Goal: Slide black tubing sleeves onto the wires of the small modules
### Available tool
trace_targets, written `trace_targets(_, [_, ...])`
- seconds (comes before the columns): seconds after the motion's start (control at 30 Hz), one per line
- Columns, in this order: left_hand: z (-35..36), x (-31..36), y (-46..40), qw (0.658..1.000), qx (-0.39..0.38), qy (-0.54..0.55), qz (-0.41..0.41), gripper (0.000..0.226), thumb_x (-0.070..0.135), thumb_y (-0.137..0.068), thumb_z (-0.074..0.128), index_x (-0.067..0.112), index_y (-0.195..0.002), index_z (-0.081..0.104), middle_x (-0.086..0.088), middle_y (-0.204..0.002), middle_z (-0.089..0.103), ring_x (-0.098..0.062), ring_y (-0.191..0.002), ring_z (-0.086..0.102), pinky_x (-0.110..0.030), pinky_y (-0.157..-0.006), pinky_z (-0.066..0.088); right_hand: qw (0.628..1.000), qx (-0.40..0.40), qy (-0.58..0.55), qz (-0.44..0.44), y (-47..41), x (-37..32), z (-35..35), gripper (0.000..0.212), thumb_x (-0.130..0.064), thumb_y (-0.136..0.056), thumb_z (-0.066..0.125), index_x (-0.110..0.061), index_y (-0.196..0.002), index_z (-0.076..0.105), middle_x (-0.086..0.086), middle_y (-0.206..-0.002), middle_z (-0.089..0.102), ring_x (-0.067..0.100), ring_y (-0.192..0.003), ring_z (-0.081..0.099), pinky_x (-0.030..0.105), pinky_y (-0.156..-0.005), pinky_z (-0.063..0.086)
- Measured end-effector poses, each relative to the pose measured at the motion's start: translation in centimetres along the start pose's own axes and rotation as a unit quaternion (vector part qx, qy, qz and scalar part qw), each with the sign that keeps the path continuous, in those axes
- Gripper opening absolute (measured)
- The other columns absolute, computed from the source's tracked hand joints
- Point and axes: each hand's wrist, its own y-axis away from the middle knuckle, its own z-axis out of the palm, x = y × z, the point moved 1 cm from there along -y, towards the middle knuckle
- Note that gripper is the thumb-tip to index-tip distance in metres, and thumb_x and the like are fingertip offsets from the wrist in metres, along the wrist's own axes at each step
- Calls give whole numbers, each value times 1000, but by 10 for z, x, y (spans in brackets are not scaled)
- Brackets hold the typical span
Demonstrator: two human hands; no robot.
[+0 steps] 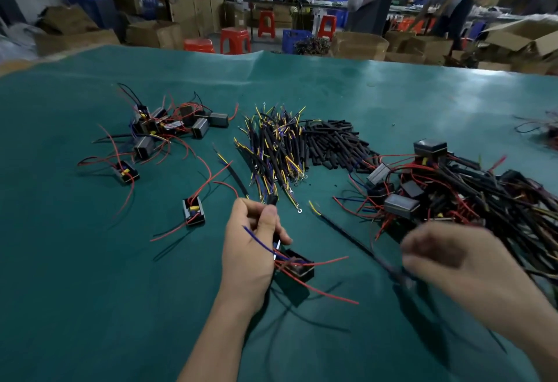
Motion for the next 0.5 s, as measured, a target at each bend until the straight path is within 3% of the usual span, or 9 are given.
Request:
trace_targets(0.07, [0, 0, 0, 1000, -6, 2, 0, 18, 23, -100, 52, 11, -88, 49, 8, -65, 62, -15, -60, 60, -59, -72, 53, 992, -8, 126, -28, 4, -4, 2, 21, -20, -74, 85, -36, -70, 71, -23, -74, 72, -2, -67, 67, 12, -69, 49])
trace_targets(0.13, [0, 0, 2, 1000, -7, -10, 4, 18, 25, -99, 52, 11, -88, 49, 8, -64, 62, -17, -61, 60, -57, -72, 53, 986, 8, 146, -77, -11, -23, 7, 15, -28, -75, 82, -35, -72, 70, -30, -74, 68, -7, -71, 65, 7, -69, 45])
trace_targets(0.2, [-1, 0, 2, 1000, -3, -28, 8, 17, 19, -103, 53, 12, -88, 50, 9, -64, 63, -18, -61, 60, -50, -69, 53, 984, 0, 142, -107, -41, -41, 25, 11, -28, -78, 81, -30, -76, 71, -23, -71, 69, -4, -70, 66, 11, -70, 48])
trace_targets(0.27, [-1, -1, 2, 1000, 7, -29, 7, 17, 11, -105, 51, 12, -88, 51, 9, -65, 63, -16, -60, 61, -38, -64, 52, 982, -55, 162, -78, -74, -49, 51, 13, -37, -80, 81, -27, -85, 74, -14, -75, 71, 3, -77, 68, 24, -80, 53])
trace_targets(0.33, [0, -1, 2, 1000, 8, -26, 5, 18, 8, -104, 50, 12, -87, 50, 8, -64, 61, -17, -59, 60, -40, -65, 52, 975, -99, 195, -50, -93, -49, 79, 23, -43, -81, 81, -24, -92, 74, -8, -83, 70, 16, -88, 68, 27, -82, 52])
trace_targets(0.4, [2, -2, 1, 1000, 0, -27, 8, 17, 8, -104, 51, 11, -87, 50, 7, -64, 60, -17, -59, 60, -43, -66, 52, 981, -78, 175, -43, -99, -42, 92, 14, -35, -81, 83, -24, -84, 74, -6, -77, 68, 19, -86, 68, 26, -75, 50])
trace_targets(0.5, [2, -2, 1, 999, -17, -28, 20, 15, 15, -100, 53, 10, -87, 50, 5, -66, 60, -17, -58, 61, -29, -64, 50, 990, -56, 127, -37, -100, -28, 93, 19, -28, -80, 84, -27, -69, 69, -12, -65, 66, 9, -69, 64, 16, -61, 42])
